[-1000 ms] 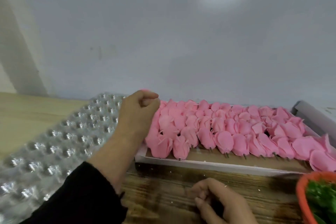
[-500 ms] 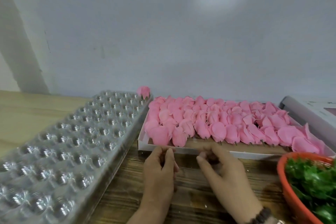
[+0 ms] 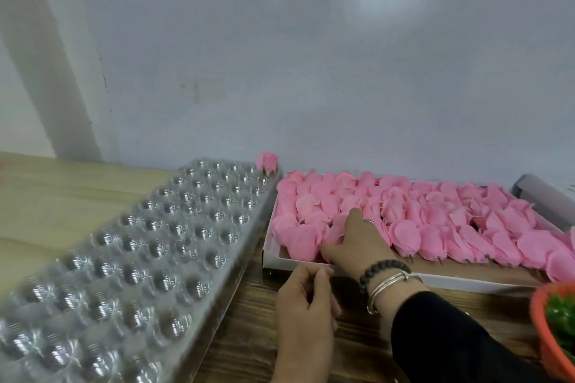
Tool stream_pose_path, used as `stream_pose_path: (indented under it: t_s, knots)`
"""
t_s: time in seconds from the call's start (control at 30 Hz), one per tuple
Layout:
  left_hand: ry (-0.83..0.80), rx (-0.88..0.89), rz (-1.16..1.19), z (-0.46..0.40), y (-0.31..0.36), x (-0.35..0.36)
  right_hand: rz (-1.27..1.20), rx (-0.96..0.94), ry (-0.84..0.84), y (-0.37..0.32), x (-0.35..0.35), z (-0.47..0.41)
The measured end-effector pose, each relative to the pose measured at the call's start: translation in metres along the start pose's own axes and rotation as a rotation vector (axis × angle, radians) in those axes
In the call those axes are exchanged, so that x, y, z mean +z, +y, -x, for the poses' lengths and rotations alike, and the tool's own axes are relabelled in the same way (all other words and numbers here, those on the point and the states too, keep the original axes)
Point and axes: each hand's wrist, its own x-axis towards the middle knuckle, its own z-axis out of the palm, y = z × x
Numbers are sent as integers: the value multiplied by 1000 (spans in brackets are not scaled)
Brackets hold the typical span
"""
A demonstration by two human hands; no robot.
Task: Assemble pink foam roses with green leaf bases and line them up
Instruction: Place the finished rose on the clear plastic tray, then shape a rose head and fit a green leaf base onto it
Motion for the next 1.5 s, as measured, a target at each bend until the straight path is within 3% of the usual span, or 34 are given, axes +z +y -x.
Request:
stream_pose_path:
  t_s: [0.27, 0.47, 0.67, 0.87, 0.97, 1.17, 1.23, 1.33, 1.5]
  knots:
    - [-22, -47, 0, 0, 2, 1, -11, -20, 21, 2, 7, -5]
    - [-7, -24, -1, -1, -2, 0, -216, -18, 77, 11, -2, -4]
    - [-30, -66, 110, -6, -7, 2, -431, -133, 199, 11, -23, 21]
    - [-376, -267, 429, 2, -1, 5, -761, -193, 127, 31, -16, 81]
    - [-618, -343, 493, 6, 5, 4, -979, -127, 1, 45, -10, 98]
    - [-868, -403, 612, 9, 6, 0, -1025, -154, -180, 58, -8, 114]
    - [-796, -420, 622, 10, 6, 2, -1049, -174, -177, 57, -7, 113]
    - [-563, -410, 576, 10, 0, 5, -1100, -203, -158, 53, -1, 110]
    - [-476, -325, 476, 14, 5, 6, -1218, -122, -166, 51, 10, 108]
